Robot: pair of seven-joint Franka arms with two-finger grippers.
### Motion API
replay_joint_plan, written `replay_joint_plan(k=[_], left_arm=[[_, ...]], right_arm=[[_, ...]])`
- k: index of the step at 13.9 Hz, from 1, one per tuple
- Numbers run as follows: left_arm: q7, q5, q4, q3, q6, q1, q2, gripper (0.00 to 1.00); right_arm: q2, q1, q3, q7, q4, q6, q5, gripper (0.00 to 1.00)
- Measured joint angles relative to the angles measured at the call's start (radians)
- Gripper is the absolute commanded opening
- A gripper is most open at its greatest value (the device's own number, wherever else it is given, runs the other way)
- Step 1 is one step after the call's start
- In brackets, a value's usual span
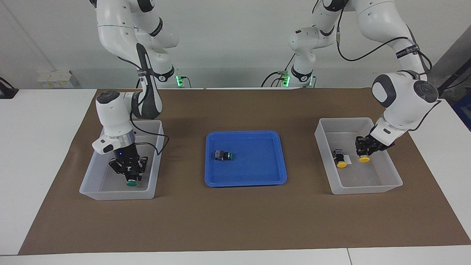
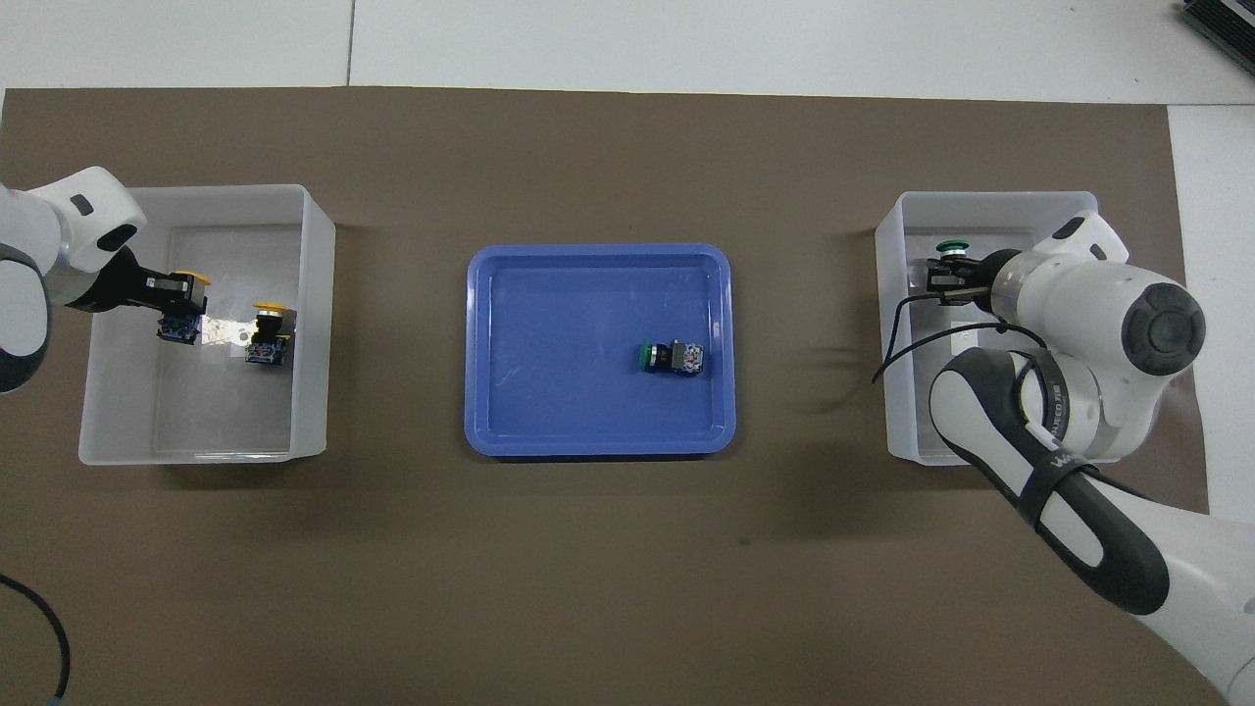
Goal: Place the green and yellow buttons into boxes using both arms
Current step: 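Release the yellow button with the left gripper while the right gripper releases green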
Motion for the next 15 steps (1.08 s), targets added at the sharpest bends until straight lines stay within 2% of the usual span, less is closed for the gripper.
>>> replay_joint_plan(k=[4, 5, 6, 7, 9, 11, 13, 15], left_arm=[[0.003, 0.000, -0.111, 0.001, 0.111, 0.007, -0.017, 0.00], [0.003, 0.000, -0.133, 0.002, 0.132, 0.009, -0.019, 0.06], [0.003, 0.000, -0.150, 0.002, 0.148, 0.015, -0.020, 0.33], [0.004, 0.000, -0.158, 0.003, 0.153, 0.021, -0.021, 0.45], [0.006, 0.000, -0.158, 0.002, 0.153, 0.026, -0.025, 0.56], [0.006, 0.000, -0.148, 0.001, 0.145, 0.026, -0.032, 0.63], [0.009, 0.004, -0.097, -0.002, 0.091, 0.026, -0.037, 0.64], [0.010, 0.029, -0.025, -0.006, 0.010, 0.024, -0.037, 0.64]], right_arm=[[-0.042, 0.000, 0.003, 0.000, 0.022, -0.021, 0.000, 1.00], [-0.063, 0.000, 0.003, 0.000, 0.023, -0.037, 0.000, 1.00], [-0.087, 0.002, 0.005, 0.000, 0.024, -0.057, 0.000, 1.00], [-0.113, 0.005, 0.006, 0.000, 0.025, -0.089, 0.000, 1.00], [-0.174, 0.018, 0.009, 0.000, 0.029, -0.166, 0.000, 1.00], [-0.237, 0.048, 0.011, 0.000, 0.036, -0.199, 0.000, 1.00], [-0.283, 0.077, 0.017, -0.003, 0.039, -0.215, 0.000, 1.00], [-0.296, 0.107, 0.050, -0.007, 0.055, -0.222, 0.000, 1.00]])
